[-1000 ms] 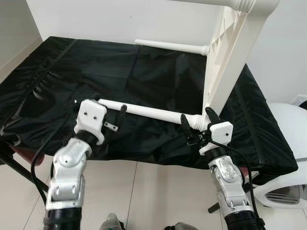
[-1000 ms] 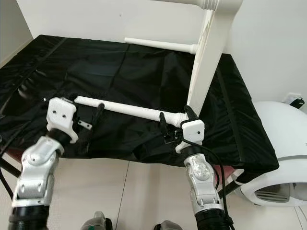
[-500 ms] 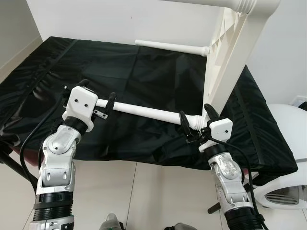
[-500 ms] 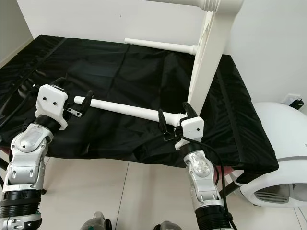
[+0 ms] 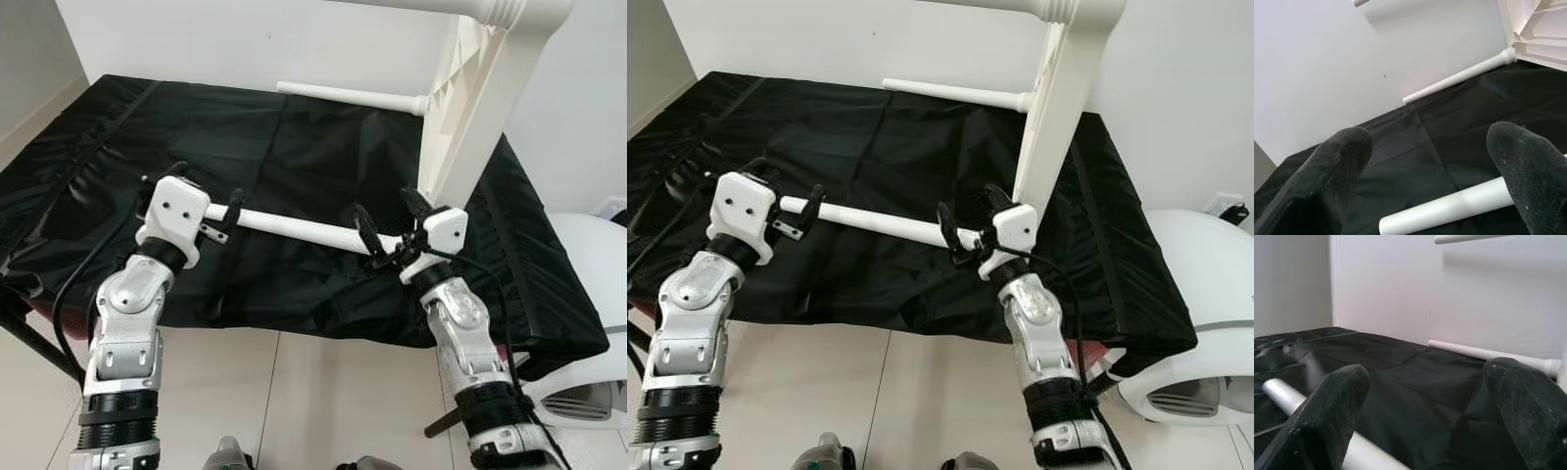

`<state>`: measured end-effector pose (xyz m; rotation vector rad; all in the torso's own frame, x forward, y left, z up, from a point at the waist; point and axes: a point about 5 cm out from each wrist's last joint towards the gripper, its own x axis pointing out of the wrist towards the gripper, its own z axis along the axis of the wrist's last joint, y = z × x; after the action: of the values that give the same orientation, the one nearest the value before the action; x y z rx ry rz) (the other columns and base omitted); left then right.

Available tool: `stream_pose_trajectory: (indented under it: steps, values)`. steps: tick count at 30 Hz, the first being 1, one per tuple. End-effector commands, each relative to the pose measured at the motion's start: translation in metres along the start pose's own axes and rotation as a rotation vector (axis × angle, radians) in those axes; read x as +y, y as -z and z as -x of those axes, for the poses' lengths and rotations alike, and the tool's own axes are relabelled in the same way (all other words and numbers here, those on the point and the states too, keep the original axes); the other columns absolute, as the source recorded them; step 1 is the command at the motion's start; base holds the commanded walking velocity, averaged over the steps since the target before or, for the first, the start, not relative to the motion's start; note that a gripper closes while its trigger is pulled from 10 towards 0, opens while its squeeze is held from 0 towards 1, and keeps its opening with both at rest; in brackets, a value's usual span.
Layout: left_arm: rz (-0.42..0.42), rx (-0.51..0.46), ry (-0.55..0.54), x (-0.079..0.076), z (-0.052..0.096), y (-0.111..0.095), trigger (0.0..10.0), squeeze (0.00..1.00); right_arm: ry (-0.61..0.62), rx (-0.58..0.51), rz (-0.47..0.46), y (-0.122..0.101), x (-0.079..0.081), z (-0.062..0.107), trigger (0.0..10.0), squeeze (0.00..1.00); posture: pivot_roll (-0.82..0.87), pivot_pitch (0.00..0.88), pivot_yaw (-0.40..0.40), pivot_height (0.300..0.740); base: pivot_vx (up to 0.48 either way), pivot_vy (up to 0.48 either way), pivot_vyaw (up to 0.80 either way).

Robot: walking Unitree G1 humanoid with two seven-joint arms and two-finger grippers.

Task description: Building children table

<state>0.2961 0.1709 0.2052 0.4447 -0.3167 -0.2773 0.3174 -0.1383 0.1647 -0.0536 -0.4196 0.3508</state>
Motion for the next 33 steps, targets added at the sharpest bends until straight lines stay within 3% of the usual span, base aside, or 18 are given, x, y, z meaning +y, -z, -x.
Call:
stream_pose_trajectory:
  steps: [1, 7, 17, 33]
  values:
    - [-0.008, -0.004, -0.187, 0.007, 0.001, -0.003, 10.0, 0.0, 0.038, 0.008, 0.006, 0.001, -0.007, 0.001, 10.0, 0.0, 0.06, 0.01, -0.076, 0.74, 0.0, 0.0, 0.0]
    - [-0.013, 0.002, -0.188, 0.008, 0.003, -0.003, 10.0, 0.0, 0.164, 0.006, 0.006, 0.001, -0.019, 0.005, 10.0, 0.0, 0.06, 0.017, -0.08, 0.74, 0.0, 0.0, 0.0]
    - [-0.012, 0.01, -0.187, 0.007, 0.001, -0.003, 10.0, 0.0, 0.25, 0.007, 0.038, 0.002, -0.026, 0.016, 10.0, 0.0, 0.04, 0.025, -0.073, 0.74, 0.0, 0.0, 0.0]
    - [-0.007, -0.003, -0.171, 0.003, -0.003, -0.005, 10.0, 0.0, 0.443, 0.012, 0.196, -0.006, -0.059, 0.029, 10.0, 0.0, 0.03, 0.015, -0.07, 0.74, 0.0, 0.0, 0.0]
